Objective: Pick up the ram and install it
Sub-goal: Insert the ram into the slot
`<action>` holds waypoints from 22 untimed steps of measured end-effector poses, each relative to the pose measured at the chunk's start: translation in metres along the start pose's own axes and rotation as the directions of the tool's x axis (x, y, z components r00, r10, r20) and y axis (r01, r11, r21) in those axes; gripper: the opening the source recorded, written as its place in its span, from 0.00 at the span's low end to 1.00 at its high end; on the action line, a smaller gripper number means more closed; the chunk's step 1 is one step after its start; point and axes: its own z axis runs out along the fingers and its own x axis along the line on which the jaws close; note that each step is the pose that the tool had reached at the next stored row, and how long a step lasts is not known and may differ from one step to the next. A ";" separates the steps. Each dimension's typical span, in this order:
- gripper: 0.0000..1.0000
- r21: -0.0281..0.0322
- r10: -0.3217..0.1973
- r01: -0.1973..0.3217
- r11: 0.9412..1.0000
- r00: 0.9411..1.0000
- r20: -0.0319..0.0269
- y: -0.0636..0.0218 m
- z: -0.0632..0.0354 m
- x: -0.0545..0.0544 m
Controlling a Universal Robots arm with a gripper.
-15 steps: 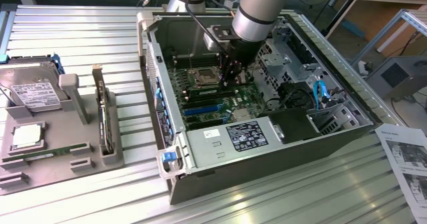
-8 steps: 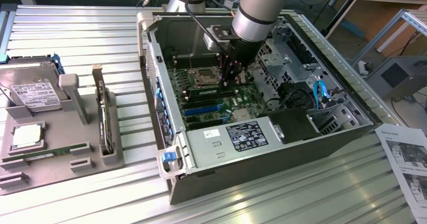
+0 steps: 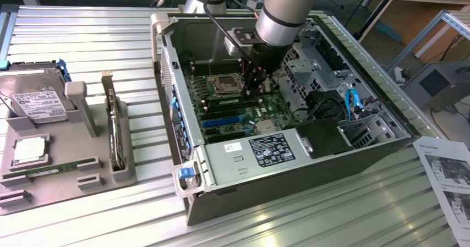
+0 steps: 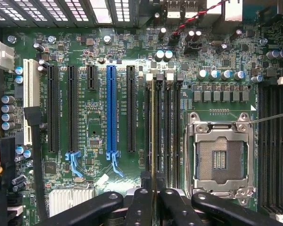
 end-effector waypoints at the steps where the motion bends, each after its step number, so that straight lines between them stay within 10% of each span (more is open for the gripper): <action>1: 0.13 0.000 0.000 0.000 1.000 1.000 0.000 0.0000 0.0000 0.000; 22: 0.13 0.000 0.000 0.000 1.000 1.000 0.000 -0.0002 0.0027 0.001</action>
